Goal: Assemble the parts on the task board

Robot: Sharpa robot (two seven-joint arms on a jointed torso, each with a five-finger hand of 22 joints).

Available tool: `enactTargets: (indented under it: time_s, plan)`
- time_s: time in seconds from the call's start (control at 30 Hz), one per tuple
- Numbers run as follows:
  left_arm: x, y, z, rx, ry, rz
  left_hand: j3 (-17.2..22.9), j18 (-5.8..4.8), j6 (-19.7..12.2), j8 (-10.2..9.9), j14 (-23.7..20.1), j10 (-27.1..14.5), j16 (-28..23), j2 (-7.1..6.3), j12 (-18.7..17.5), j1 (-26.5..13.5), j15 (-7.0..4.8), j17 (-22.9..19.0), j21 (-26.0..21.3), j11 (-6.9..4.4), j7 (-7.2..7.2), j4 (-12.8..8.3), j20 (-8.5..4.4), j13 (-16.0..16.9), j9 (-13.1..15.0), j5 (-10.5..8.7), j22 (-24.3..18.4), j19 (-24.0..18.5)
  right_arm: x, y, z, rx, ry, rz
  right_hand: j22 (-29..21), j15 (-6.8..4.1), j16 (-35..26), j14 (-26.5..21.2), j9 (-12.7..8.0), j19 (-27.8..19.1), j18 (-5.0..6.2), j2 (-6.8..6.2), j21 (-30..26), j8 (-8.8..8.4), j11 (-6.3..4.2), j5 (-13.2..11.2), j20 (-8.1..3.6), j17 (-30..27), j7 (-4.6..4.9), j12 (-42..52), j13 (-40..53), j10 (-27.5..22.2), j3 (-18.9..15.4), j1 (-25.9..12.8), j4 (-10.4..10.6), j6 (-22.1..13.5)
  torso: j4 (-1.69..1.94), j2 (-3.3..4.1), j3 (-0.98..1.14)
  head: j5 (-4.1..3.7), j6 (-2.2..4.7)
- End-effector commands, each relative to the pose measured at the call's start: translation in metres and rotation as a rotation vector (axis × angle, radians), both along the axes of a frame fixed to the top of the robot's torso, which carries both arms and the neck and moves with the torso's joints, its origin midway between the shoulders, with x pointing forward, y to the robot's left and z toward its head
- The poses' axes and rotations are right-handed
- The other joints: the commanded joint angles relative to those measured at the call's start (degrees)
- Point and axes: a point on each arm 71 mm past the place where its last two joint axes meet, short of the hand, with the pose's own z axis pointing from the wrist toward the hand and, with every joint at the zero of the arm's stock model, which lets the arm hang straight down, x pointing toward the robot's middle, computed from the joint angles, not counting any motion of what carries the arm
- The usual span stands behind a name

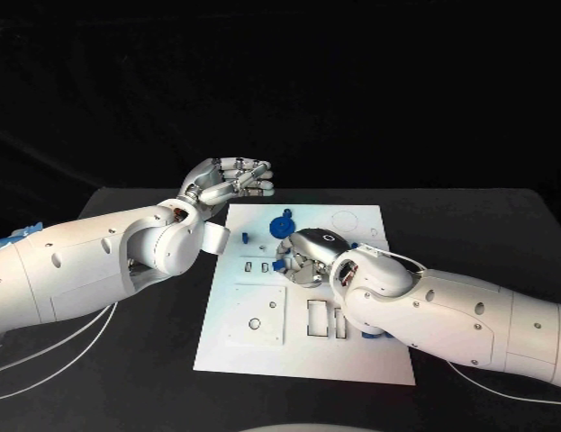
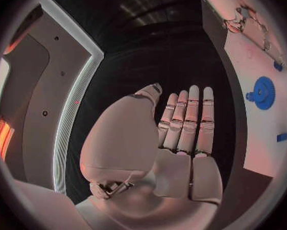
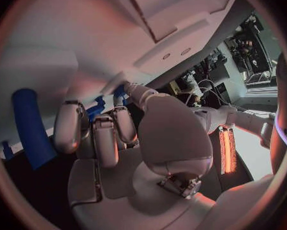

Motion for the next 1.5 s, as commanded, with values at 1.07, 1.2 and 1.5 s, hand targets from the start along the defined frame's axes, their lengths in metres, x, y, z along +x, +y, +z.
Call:
enactTargets:
  time_s: [1.07,1.2,1.5]
  plan:
    - [-0.003,0.006,-0.002,0.052,0.013,-0.022,3.80,0.81,0.27,-0.42,5.26,0.56,5.05,-1.91,-0.29,-1.39,-1.62,3.69,2.87,-0.47,1.20,-1.03,-1.50,0.08,0.03,-0.38,0.81,4.99,-0.014,-0.006,0.014,0.104,-0.060,0.016,1.53,-2.16,0.19,5.23,2.52,1.15,-0.11,2.63,0.88,5.77,-2.84,2.62,-1.99,12.26,-2.74,1.07,2.24,2.26,2.20,-2.48,0.49,5.29,-0.05,-0.07,-0.10,0.15,0.18]
    - [-0.006,0.009,-0.005,0.101,0.012,-0.038,5.28,0.72,1.31,0.05,8.55,4.45,12.23,-2.45,1.18,-2.17,-3.25,7.89,6.50,-1.78,0.31,-1.86,-3.39,0.75,0.30,-0.42,2.45,8.40,-0.015,-0.009,0.016,0.103,-0.059,0.015,1.74,-2.21,0.23,5.26,2.63,1.31,-0.18,1.82,1.03,6.03,-2.88,2.95,-2.08,12.40,-2.77,1.06,2.30,2.35,1.74,-3.18,0.77,5.07,-0.03,-0.02,-0.07,0.17,0.24]
    - [-0.012,0.013,-0.013,0.250,0.005,-0.115,7.64,0.56,3.67,1.81,12.86,10.33,36.02,-1.98,10.57,-3.80,-6.87,21.71,21.42,-5.09,-2.30,-6.33,-7.70,6.57,1.10,-0.64,10.83,12.86,-0.018,-0.016,0.023,0.112,-0.064,0.010,2.20,-2.27,0.25,5.28,2.73,1.62,-0.30,1.26,1.43,6.36,-2.93,3.93,-2.15,12.47,-2.82,1.00,2.31,2.43,1.28,-3.94,1.33,4.97,0.01,-0.04,0.00,0.46,0.06]
